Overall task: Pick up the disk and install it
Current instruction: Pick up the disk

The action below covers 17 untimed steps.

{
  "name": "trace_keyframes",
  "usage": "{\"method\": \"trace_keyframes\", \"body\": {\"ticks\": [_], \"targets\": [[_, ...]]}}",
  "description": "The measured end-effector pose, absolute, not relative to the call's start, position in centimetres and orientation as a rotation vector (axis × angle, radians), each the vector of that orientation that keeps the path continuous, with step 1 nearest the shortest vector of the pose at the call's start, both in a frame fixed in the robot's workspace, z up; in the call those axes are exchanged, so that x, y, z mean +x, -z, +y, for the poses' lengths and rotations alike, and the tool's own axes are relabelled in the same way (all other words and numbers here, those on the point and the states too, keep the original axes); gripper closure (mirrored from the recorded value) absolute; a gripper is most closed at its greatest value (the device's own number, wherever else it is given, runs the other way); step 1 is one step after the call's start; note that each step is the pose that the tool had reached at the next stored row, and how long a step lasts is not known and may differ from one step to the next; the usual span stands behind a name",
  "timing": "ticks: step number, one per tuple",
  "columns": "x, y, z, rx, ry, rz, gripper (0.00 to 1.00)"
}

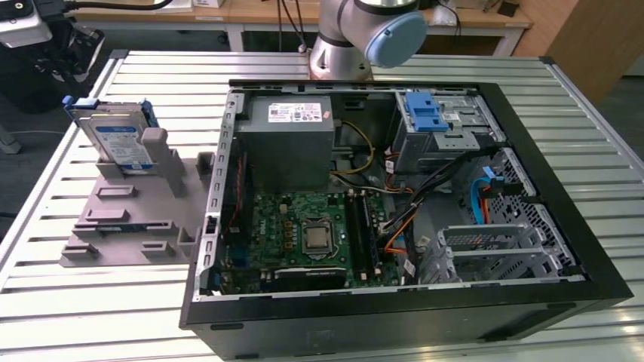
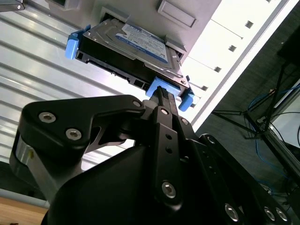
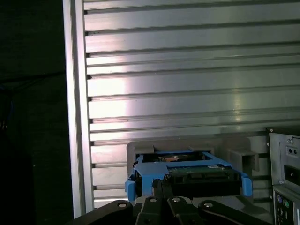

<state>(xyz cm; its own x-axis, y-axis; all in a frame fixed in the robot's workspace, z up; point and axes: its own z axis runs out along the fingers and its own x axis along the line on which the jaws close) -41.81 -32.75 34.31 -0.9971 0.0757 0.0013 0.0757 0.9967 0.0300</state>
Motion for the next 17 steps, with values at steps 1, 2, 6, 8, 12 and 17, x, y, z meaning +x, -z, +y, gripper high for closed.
{"method": "trace_keyframes", "body": {"ticks": [1, 2, 6, 8, 12, 17], "targets": [[-41.81, -34.31, -32.75, -0.118, 0.047, -3.139, 0.89], [-41.81, -34.31, -32.75, -0.116, 0.047, -3.139, 0.89], [-41.81, -34.32, -32.75, -0.098, 0.047, -3.139, 0.89], [-41.81, -34.31, -32.75, -0.087, 0.047, -3.14, 0.89], [-41.81, -34.31, -32.75, -0.045, 0.047, -3.14, 0.89], [-41.81, -34.31, -32.75, 0.016, 0.047, -3.14, 0.89]]}}
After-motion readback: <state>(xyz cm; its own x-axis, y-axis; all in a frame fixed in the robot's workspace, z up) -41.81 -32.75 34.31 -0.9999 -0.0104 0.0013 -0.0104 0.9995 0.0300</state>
